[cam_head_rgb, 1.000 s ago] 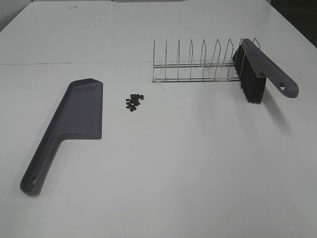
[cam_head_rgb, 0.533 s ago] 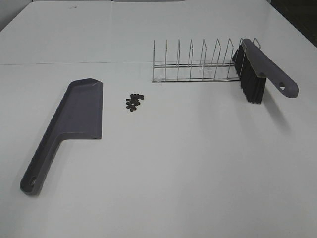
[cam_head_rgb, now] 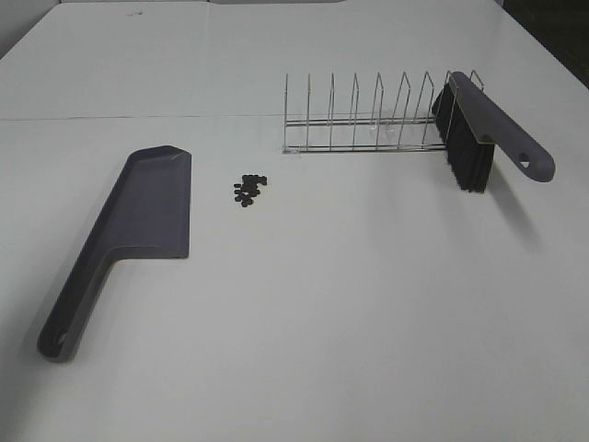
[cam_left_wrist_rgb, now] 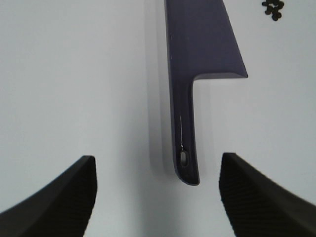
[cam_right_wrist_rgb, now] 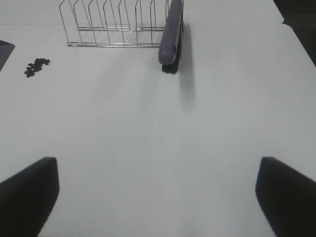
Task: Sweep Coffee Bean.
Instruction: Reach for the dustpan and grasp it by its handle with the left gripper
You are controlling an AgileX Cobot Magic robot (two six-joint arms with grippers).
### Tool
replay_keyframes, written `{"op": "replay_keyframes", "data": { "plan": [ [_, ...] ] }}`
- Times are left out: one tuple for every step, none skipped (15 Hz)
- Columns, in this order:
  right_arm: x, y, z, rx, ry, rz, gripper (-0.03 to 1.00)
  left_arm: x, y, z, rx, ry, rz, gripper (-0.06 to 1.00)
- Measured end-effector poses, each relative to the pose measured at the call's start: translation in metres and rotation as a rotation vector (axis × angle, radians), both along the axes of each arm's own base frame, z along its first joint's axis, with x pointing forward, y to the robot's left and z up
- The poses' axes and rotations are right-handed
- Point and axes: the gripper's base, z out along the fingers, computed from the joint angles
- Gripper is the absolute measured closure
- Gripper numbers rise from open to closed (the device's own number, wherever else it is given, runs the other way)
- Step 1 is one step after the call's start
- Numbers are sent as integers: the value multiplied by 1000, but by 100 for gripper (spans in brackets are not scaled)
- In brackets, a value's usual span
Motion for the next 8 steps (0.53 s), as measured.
{"op": "replay_keyframes", "data": {
  "plan": [
    [0,0,0,0,0,0,1,17,-2,-6,3,70,-5,30],
    [0,0,0,0,0,0,1,34,-3,-10,5,128,-10,30],
    [0,0,0,0,0,0,1,47,-4,-14,6,178,-15,30],
    [0,0,0,0,0,0,1,59,-7,-17,4,208,-22,30],
    [0,0,0,0,0,0,1,70,-11,-24,5,237,-31,30],
    [0,0,0,0,0,0,1,75,-13,-27,7,252,-38,30],
    [0,0,0,0,-1,0,1,82,-19,-38,8,293,-47,30],
    [0,0,0,0,-1,0,1,87,-25,-48,7,331,-46,30]
  ]
}}
